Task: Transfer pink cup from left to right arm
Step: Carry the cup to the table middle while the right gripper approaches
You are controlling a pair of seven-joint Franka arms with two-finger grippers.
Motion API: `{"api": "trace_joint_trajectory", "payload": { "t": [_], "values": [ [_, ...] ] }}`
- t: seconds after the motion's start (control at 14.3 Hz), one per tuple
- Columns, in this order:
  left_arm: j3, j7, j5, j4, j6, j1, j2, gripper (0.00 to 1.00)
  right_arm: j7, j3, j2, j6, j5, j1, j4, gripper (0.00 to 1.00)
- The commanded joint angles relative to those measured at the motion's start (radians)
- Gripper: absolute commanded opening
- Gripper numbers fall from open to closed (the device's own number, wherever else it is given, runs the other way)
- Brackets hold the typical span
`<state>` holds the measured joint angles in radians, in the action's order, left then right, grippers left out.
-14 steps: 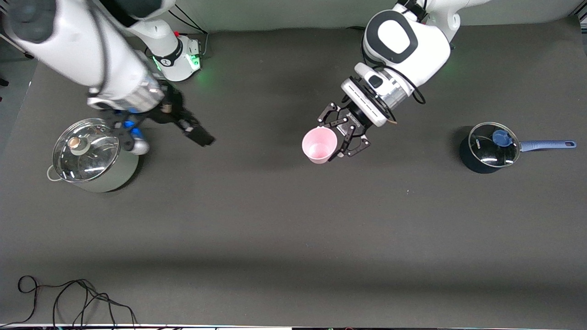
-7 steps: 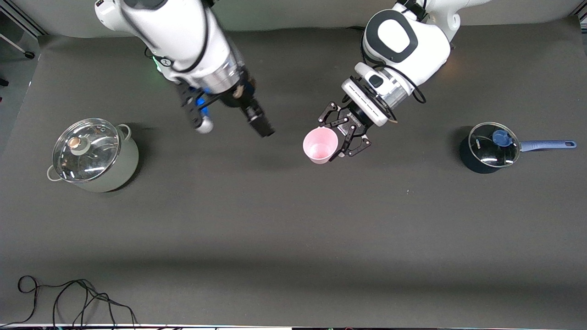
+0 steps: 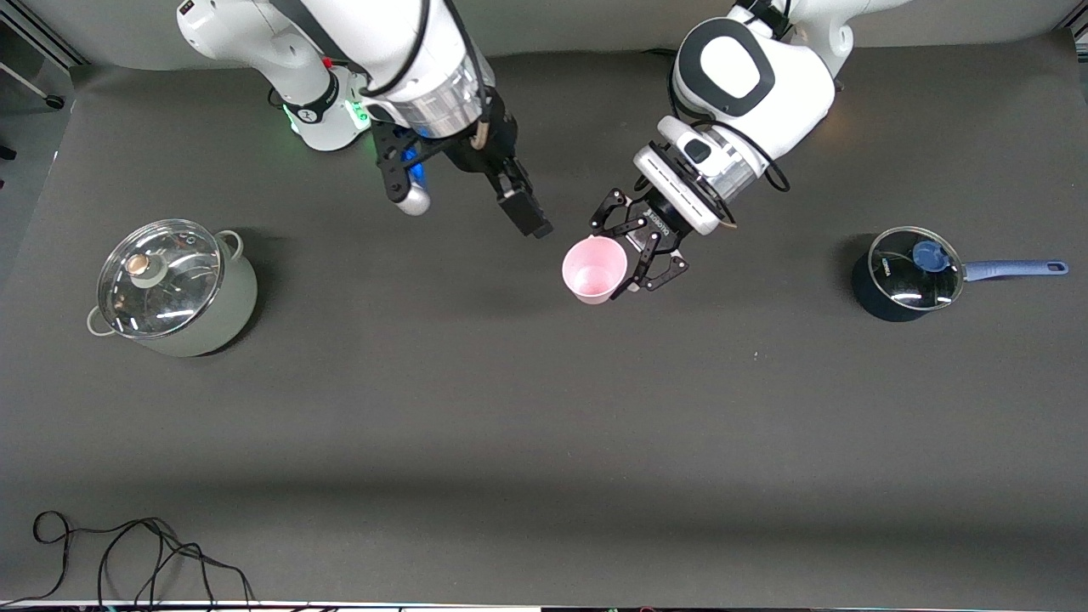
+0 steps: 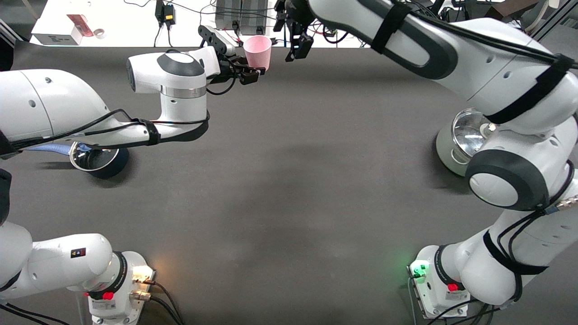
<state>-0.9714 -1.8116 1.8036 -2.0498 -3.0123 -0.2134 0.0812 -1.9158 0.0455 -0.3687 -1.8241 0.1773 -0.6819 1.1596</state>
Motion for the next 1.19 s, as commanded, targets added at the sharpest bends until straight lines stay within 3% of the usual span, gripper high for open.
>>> {"api": "trace_joint_trajectory", "payload": {
  "t": [0.0, 0.28, 0.77, 0.84, 1.05, 1.12],
  "values": [
    [0.004, 0.012, 0.025, -0.009, -0.008, 0.006, -0.024, 0.16, -0.028, -0.013, -0.088, -0.015, -0.041, -0.045, -0.096, 0.98],
    [0.005, 0.012, 0.026, -0.007, -0.008, 0.006, -0.020, 0.16, -0.020, -0.013, -0.168, -0.021, -0.094, -0.064, -0.167, 0.99],
    [0.005, 0.012, 0.028, -0.004, -0.008, 0.005, -0.017, 0.16, -0.014, -0.013, -0.197, -0.038, -0.101, -0.068, -0.164, 0.95],
    [0.005, 0.012, 0.028, -0.004, -0.008, 0.005, -0.017, 0.17, -0.012, -0.013, -0.200, -0.038, -0.101, -0.067, -0.166, 0.78],
    [0.005, 0.014, 0.028, -0.004, -0.008, 0.005, -0.014, 0.17, 0.003, -0.013, -0.199, -0.038, -0.101, -0.067, -0.166, 0.00],
    [0.005, 0.017, 0.028, -0.004, -0.008, 0.006, -0.014, 0.18, 0.004, -0.013, -0.200, -0.040, -0.101, -0.067, -0.166, 0.00]
  ]
}}
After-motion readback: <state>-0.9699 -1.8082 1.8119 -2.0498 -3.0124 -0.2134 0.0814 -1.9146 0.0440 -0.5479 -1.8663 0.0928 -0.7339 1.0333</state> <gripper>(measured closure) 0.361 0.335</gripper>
